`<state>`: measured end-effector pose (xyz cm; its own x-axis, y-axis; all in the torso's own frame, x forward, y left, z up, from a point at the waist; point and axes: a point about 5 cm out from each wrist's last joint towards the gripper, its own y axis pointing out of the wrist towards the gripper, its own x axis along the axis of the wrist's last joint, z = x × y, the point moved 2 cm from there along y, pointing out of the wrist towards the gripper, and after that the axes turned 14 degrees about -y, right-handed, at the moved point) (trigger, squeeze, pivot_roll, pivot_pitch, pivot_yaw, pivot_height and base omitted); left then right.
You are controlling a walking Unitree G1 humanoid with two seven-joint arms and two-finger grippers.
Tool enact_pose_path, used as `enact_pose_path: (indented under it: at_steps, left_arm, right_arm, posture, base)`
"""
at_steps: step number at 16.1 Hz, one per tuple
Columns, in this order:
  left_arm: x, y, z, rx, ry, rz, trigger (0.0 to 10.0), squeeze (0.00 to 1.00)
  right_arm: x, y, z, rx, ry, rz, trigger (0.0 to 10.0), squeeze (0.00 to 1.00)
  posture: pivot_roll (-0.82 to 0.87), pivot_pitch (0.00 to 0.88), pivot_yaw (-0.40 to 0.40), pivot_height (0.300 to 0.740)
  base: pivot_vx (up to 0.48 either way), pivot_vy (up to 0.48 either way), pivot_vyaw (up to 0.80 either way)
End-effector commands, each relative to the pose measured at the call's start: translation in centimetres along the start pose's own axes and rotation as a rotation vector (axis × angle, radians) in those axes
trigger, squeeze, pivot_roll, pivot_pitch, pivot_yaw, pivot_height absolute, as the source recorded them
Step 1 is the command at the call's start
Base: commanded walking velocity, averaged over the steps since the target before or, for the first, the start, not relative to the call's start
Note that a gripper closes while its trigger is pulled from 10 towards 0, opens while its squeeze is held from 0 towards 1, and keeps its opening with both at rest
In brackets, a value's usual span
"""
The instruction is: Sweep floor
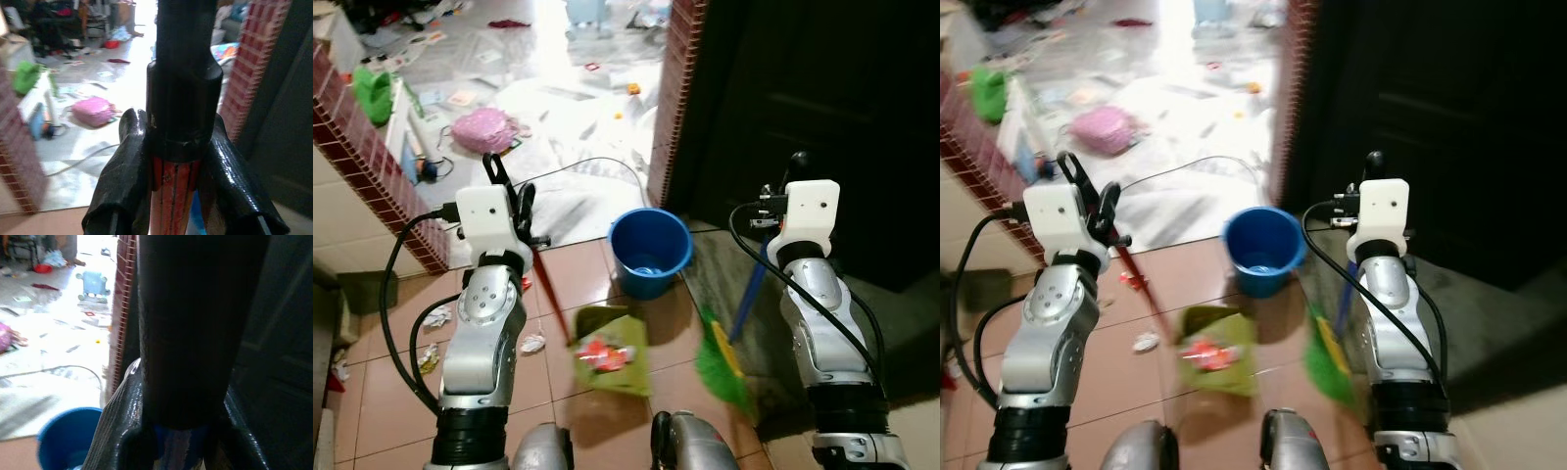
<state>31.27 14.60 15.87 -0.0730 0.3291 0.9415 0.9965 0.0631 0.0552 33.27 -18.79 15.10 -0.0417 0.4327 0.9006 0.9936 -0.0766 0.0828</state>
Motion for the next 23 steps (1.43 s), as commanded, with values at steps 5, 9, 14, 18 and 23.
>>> enact_pose_path:
  at_steps: [5, 9, 14, 18, 23]
  left_arm:
    - [2.9, 0.5, 2.0, 0.099, 0.015, -0.123, 10.0, 0.0]
    - [4.3, 1.0, 3.0, 0.136, 0.009, -0.165, 10.0, 0.0]
    - [8.3, 1.7, 4.1, 0.209, -0.015, -0.297, 10.0, 0.0]
    - [11.7, 2.2, 4.8, 0.236, -0.034, -0.402, 10.0, 0.0]
    - [15.0, 3.0, 4.9, 0.23, -0.056, -0.506, 10.0, 0.0]
  right_arm:
    - [0.6, 0.1, 0.2, 0.01, -0.008, -0.031, 10.0, 0.0]
    - [0.4, 0.1, 0.3, 0.013, -0.014, -0.025, 10.0, 0.0]
    - [0.1, 0.0, 0.2, 0.012, -0.026, -0.022, 10.0, 0.0]
    - [0.0, 0.1, 0.2, 0.012, -0.032, -0.021, 10.0, 0.0]
    - [-0.2, 0.1, 0.3, 0.013, -0.035, -0.018, 10.0, 0.0]
  posture:
    - [-0.07, 0.116, 0.02, 0.74]
    - [-0.07, 0.116, 0.02, 0.74]
    - [-0.07, 0.119, 0.015, 0.74]
    - [-0.07, 0.119, 0.013, 0.74]
    - [-0.07, 0.115, 0.011, 0.74]
  base:
    - [0.0, 0.0, 0.0]
    - [0.0, 0.0, 0.0]
    - [0.0, 0.0, 0.0]
    - [0.0, 0.0, 0.0]
    - [0.101, 0.0, 0.0]
